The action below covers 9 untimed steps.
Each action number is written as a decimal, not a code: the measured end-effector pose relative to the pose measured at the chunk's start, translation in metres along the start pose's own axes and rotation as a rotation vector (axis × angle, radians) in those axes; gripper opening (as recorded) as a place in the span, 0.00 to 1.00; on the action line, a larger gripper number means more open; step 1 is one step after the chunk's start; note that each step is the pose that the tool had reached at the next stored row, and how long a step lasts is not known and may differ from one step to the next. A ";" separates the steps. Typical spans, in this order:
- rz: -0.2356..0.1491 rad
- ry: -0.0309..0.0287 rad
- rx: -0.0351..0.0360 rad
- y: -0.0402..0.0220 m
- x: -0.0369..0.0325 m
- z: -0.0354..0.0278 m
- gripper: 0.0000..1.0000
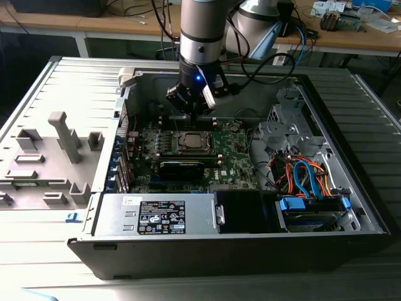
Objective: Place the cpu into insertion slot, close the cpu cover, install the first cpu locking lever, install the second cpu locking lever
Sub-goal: 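Install the first cpu locking lever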
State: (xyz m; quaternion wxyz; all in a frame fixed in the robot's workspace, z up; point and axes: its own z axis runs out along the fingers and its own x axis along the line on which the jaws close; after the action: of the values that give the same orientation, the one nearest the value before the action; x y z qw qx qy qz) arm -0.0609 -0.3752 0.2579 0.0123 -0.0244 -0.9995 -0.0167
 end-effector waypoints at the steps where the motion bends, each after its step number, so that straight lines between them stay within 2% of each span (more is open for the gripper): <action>1: 0.000 0.0000 0.0000 0.0000 0.0003 0.0000 0.11; 9: 0.000 0.0000 -0.0001 -0.0001 0.0031 0.0001 0.11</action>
State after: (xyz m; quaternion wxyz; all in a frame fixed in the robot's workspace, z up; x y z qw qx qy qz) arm -0.0640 -0.3752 0.2579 0.0123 -0.0244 -0.9995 -0.0167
